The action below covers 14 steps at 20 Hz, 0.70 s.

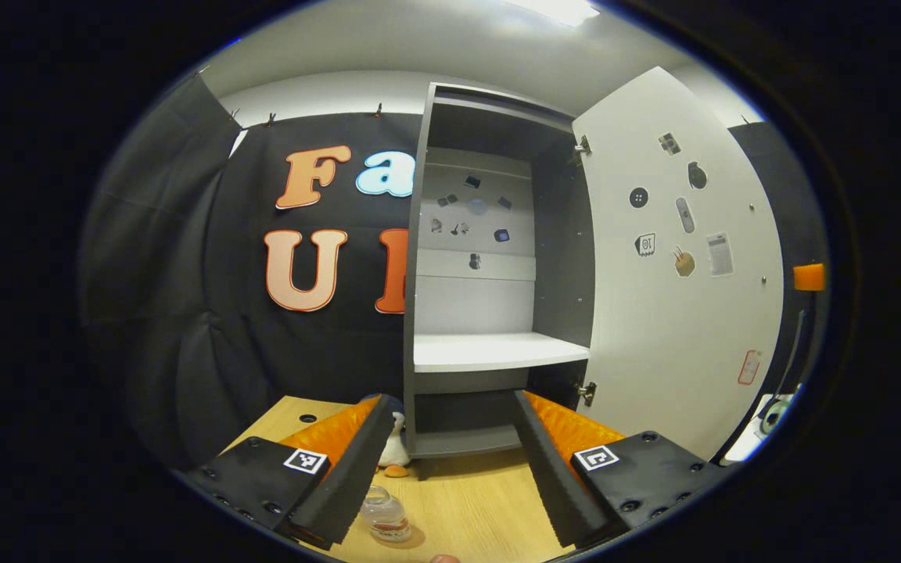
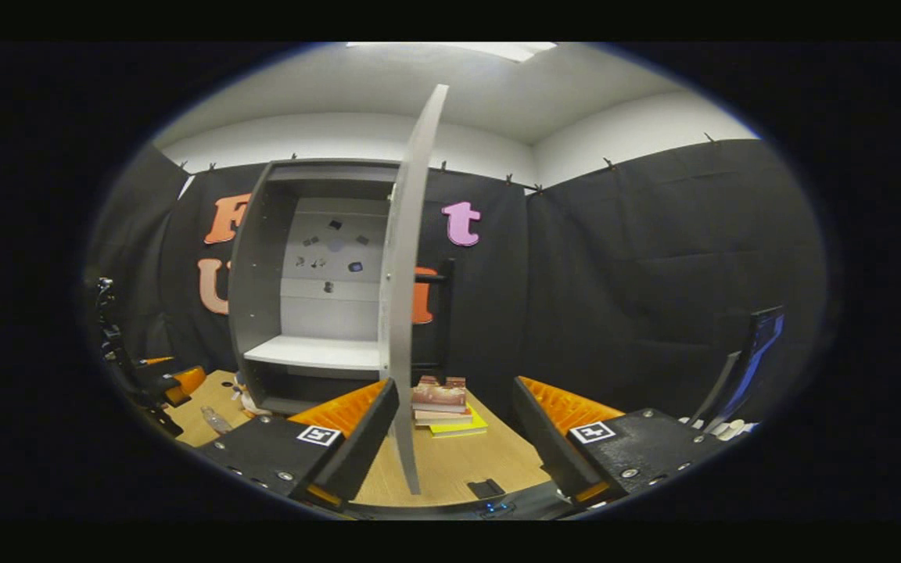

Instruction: Open the cabinet door with the right hand, grasp the bottle in the cabinet with the left hand and place it on the coaster, then close the cabinet door with the right hand.

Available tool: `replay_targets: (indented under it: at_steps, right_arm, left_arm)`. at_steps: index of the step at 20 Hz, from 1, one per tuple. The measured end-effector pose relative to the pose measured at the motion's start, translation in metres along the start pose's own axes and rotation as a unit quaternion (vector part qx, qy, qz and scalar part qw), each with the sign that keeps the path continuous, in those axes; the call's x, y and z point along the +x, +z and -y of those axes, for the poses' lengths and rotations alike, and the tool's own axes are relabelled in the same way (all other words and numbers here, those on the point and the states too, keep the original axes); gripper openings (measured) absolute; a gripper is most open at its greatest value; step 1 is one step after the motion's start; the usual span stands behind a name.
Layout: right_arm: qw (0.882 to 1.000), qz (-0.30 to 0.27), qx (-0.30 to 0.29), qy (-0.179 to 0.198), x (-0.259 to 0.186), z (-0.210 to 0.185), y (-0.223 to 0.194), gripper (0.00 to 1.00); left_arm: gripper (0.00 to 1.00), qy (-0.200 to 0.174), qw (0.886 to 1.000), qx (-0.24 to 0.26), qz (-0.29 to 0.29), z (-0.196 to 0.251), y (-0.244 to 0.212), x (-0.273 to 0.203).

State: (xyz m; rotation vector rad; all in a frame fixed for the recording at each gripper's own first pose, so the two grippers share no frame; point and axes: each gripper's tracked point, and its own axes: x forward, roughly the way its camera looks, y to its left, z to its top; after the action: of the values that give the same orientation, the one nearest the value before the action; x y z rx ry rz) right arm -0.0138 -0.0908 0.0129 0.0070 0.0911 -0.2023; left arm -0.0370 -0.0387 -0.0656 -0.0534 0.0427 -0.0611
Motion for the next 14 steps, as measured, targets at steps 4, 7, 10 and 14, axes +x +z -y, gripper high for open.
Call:
replay_targets:
  at_steps: [4, 7, 10, 14]
  right_arm:
    - [0.999, -0.01, 0.036, 0.034, 0.019, 0.012, 0.002, 0.79]
    - [0.996, -0.014, 0.055, 0.062, 0.032, 0.008, 0.003, 0.74]
    - [0.996, -0.022, 0.045, 0.07, 0.04, 0.002, -0.001, 0.73]
    - [0.996, -0.023, 0.036, 0.073, 0.042, -0.002, -0.001, 0.73]
  left_arm:
    - [0.99, 0.016, 1.0, 0.0, -0.003, 0.001, 0.006, -0.002]
    - [0.99, 0.021, 1.0, 0.016, 0.007, 0.004, 0.015, -0.002]
    - [0.99, 0.019, 1.0, 0.022, 0.011, 0.009, 0.015, -0.002]
    - [0.99, 0.013, 1.0, 0.009, 0.007, 0.014, 0.011, 0.0]
